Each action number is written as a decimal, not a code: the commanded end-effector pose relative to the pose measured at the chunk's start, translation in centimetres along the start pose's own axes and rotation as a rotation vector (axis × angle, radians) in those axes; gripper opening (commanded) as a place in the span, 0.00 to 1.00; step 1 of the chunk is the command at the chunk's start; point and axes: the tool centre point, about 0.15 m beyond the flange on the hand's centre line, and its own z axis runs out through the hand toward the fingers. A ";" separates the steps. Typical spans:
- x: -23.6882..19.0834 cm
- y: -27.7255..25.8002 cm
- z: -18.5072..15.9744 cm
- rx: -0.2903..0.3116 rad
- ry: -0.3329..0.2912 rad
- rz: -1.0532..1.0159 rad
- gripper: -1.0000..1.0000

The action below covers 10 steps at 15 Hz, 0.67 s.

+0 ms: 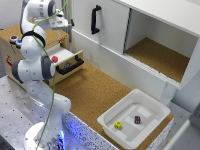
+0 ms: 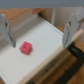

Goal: Grasp the drawer handle, then close it

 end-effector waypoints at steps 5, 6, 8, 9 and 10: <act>-8.8 10.5 9.6 -0.111 0.068 0.301 1.00; -9.4 11.3 10.7 -0.096 0.076 0.339 1.00; -10.2 12.1 12.4 -0.035 0.070 0.404 1.00; -10.3 12.0 13.0 -0.027 0.075 0.416 1.00; -10.3 12.0 13.9 -0.022 0.061 0.438 1.00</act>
